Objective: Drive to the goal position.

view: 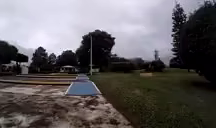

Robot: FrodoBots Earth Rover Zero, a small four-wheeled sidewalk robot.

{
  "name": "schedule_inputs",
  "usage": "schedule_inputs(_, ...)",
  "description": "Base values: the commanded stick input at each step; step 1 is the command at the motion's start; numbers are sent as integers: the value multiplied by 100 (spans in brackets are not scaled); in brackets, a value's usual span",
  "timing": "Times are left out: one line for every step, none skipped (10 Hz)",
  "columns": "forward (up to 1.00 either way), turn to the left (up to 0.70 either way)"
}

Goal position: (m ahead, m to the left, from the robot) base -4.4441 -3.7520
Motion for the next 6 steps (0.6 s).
schedule_inputs(70,35)
schedule_inputs(70,0)
schedule_inputs(70,0)
schedule_inputs(70,0)
schedule_inputs(70,0)
schedule_inputs(40,0)
